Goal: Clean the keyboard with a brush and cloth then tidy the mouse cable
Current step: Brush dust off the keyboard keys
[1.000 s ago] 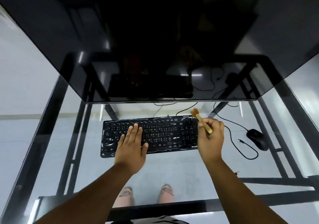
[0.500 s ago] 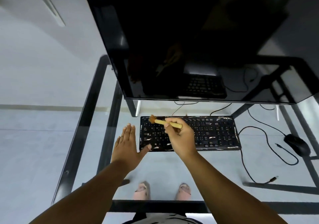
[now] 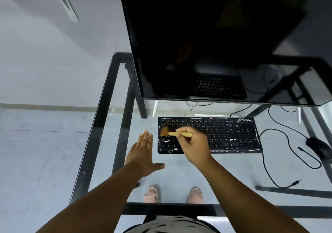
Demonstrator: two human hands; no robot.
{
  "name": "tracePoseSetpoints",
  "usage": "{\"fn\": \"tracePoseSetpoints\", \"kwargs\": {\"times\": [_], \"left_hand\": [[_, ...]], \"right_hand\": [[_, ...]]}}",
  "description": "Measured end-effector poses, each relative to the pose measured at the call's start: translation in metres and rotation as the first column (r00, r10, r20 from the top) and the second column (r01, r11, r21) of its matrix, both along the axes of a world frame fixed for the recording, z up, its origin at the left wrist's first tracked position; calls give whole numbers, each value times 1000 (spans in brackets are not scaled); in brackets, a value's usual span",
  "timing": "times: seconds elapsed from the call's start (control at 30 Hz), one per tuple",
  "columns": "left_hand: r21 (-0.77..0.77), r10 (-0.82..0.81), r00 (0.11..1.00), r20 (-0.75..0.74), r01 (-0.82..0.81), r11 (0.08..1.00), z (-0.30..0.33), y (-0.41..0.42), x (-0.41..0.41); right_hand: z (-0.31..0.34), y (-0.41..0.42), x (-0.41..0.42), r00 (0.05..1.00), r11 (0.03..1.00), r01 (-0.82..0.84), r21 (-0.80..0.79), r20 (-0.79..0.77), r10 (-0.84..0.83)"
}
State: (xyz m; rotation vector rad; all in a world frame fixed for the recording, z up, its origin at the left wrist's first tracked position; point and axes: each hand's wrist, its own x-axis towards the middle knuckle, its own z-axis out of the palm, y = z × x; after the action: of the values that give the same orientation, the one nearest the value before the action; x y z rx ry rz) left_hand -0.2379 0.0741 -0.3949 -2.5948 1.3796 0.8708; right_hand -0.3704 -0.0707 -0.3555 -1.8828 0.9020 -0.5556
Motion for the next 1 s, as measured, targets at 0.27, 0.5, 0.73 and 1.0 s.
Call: {"fn": "tracePoseSetpoints", "kwargs": {"times": [0.27, 0.5, 0.73, 1.0], "left_hand": [[-11, -12, 1000, 3, 12, 1000, 0, 2, 1], [-37, 10, 1000, 5, -9, 999, 2, 2, -1], [-153, 99, 992, 78, -86, 984, 7, -5, -4], [-265, 53, 996, 73, -32, 964, 12, -30, -16]], "right_hand": [[-3, -4, -9, 999, 999, 29, -31, 18, -28], [-4, -9, -25, 996, 996, 84, -2, 36, -84], [-2, -13, -36, 985, 986, 168, -16, 36, -168], [3, -17, -44, 987, 987, 159, -14, 23, -159]]}}
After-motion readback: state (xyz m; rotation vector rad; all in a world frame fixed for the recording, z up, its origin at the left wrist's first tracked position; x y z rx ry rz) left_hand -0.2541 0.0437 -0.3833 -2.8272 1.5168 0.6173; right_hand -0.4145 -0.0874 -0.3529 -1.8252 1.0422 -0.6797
